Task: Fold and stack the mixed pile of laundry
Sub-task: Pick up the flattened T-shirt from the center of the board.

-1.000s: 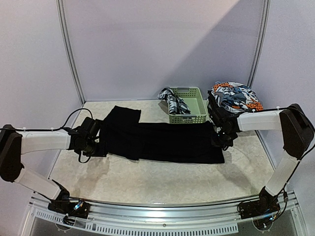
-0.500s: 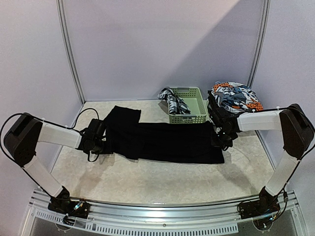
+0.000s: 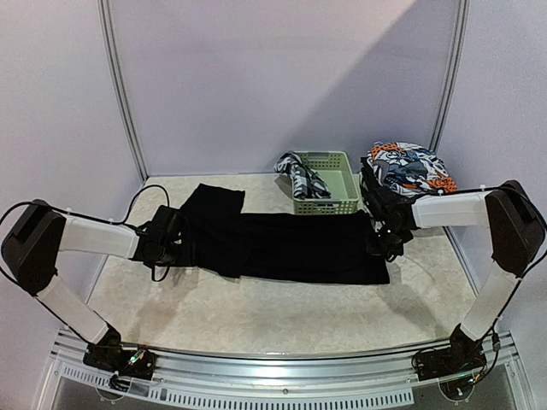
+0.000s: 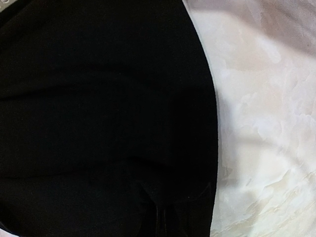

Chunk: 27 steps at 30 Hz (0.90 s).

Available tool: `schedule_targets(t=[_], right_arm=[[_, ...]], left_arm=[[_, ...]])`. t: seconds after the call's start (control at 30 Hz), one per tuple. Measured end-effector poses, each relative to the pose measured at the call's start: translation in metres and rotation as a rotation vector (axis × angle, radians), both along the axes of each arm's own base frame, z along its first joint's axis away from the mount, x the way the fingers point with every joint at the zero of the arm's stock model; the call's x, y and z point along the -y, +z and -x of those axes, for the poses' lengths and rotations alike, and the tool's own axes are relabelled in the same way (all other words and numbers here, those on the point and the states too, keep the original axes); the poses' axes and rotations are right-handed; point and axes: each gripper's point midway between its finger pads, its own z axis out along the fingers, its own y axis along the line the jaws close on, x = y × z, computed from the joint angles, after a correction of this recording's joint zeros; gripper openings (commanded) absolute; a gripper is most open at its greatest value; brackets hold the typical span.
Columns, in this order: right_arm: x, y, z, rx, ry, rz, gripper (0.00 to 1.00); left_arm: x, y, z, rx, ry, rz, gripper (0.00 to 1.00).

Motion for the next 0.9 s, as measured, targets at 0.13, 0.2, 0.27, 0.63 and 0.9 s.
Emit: schedule_targets(t=[0.13,0.2,0.27,0.63,0.9], right_arm=[[-0.001,0.0,0.0,-0.003,0.002,-0.005,0.0],[-0.001,0.0,0.001,-0.003,0.003,-0.007,0.0],[-0.002,0.0,0.001,-0.005,0.004,-0.01,0.0],[-0.003,-0.002,0.002,-0.007,0.007,-0.019,0.0],[-0.004,-0.003,0.002,-0.006,0.01,-0.026,0.0]], left_arm=[[0.007,-0.004,-0.005,0.001,-0.034,0.004,0.48],[0.012,-0.003,-0.007,0.009,-0.05,0.023,0.44],[0.018,0.001,-0.01,0.026,-0.07,0.049,0.4],[0.039,0.036,0.0,0.069,-0.145,0.129,0.08],[0.039,0.043,0.008,0.066,-0.149,0.13,0.0]])
